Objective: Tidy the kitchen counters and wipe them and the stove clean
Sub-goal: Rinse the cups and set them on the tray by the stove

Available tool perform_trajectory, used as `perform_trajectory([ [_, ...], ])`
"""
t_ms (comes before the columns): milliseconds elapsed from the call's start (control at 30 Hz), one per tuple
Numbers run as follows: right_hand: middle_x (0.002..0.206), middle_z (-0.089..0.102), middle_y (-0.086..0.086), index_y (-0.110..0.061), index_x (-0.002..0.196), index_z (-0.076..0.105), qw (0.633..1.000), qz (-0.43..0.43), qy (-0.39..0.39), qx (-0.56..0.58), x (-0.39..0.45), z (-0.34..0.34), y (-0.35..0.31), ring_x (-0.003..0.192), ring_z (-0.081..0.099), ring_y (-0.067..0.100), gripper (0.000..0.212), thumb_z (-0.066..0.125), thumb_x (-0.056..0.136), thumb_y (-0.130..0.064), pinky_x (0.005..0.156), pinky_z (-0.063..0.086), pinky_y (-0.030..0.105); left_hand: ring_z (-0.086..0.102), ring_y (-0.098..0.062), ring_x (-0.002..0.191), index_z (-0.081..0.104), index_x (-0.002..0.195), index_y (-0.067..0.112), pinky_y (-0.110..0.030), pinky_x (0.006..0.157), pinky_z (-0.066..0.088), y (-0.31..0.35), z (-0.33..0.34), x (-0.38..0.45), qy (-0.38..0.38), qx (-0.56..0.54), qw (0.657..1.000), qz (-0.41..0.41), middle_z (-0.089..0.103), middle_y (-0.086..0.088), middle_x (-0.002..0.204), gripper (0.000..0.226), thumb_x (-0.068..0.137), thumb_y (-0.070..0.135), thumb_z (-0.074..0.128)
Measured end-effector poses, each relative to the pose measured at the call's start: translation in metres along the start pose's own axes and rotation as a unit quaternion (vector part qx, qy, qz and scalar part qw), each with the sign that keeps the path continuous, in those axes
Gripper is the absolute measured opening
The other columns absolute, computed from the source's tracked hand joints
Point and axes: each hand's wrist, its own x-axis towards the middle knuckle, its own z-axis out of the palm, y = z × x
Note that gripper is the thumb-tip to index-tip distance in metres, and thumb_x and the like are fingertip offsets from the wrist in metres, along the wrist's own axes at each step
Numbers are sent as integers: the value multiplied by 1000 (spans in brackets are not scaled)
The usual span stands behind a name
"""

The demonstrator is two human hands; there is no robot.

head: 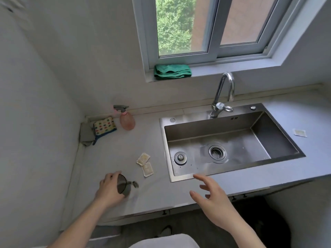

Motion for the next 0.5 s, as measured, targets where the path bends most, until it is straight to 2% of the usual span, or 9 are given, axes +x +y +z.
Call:
perform_trajectory([
  [133, 140, 43, -33, -50, 136, 46, 999, 28, 31, 15, -9, 5, 4, 125, 49, -4, 49, 68, 92, -45, 102, 50, 31, 45, -30, 130, 40, 147, 31, -39, 98, 51, 10, -15, 5, 14, 8, 999, 32, 43, -3, 143, 95, 63, 48, 80],
  [233, 138, 43, -34, -51, 136, 46, 996, 45, 66, 26, -20, 0, 10, 125, 49, -4, 48, 67, 92, -47, 104, 49, 31, 46, -27, 126, 45, 144, 35, -39, 96, 50, 42, -29, 4, 53, -12, 994, 100, 48, 0, 136, 90, 63, 54, 80],
  [433, 135, 46, -36, -53, 131, 48, 983, 83, 150, 67, -60, -29, 26, 122, 49, -10, 46, 70, 92, -41, 97, 45, 19, 48, -17, 117, 46, 139, 44, -38, 98, 49, 144, -37, -14, 57, -58, 962, 261, 48, 14, 126, 85, 60, 55, 78],
  [500, 134, 46, -34, -51, 133, 50, 977, 89, 180, 75, -74, -44, 33, 120, 49, -12, 47, 70, 93, -39, 93, 44, 14, 48, -15, 116, 46, 138, 44, -32, 97, 45, 177, -35, -24, 63, -52, 944, 318, 48, 18, 122, 84, 62, 52, 81],
])
